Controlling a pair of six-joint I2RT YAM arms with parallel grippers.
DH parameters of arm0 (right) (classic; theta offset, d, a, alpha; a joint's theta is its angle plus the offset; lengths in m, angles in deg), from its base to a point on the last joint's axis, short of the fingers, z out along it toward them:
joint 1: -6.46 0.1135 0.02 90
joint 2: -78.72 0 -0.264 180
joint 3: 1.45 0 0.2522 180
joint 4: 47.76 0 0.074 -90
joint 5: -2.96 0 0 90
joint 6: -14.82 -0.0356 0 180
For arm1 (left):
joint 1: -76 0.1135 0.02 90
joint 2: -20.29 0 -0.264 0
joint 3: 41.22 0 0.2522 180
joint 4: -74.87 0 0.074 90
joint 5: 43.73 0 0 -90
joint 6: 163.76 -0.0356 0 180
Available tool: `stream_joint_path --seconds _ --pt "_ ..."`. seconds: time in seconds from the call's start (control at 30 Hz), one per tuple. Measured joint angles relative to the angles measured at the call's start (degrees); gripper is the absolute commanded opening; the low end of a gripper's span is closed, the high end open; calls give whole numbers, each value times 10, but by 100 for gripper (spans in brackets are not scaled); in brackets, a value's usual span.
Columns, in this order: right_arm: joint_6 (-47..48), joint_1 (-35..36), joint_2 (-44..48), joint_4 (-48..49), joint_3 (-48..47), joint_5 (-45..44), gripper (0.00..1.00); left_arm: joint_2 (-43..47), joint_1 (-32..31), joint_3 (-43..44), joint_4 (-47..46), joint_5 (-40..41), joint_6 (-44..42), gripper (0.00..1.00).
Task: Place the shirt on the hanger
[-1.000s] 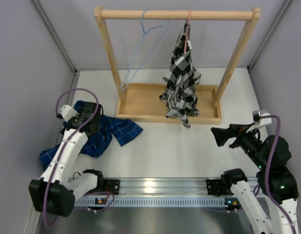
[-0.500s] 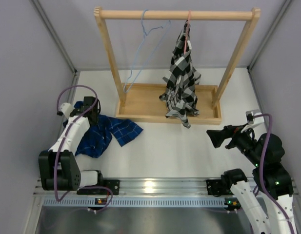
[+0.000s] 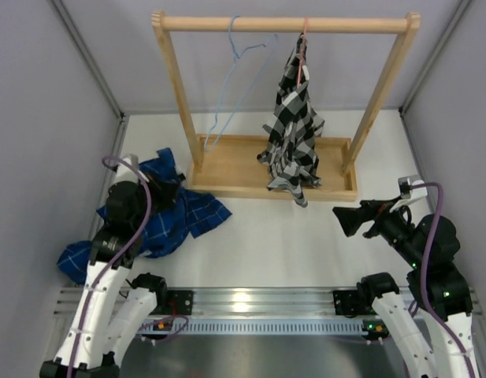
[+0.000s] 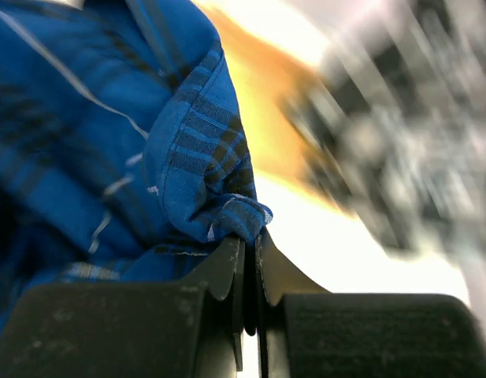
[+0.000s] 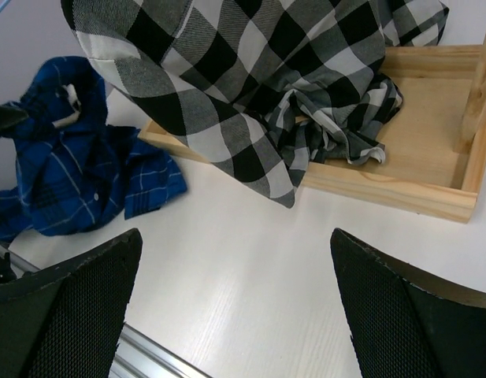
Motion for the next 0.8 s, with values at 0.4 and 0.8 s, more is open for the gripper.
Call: stream_joint_path --seconds 0.4,0.8 --pt "-24 0 -21 92 31 168 99 116 -383 -136 -27 -211 29 0" --pt "-74 255 -117 256 254 135 96 130 -520 -154 -22 -112 49 0"
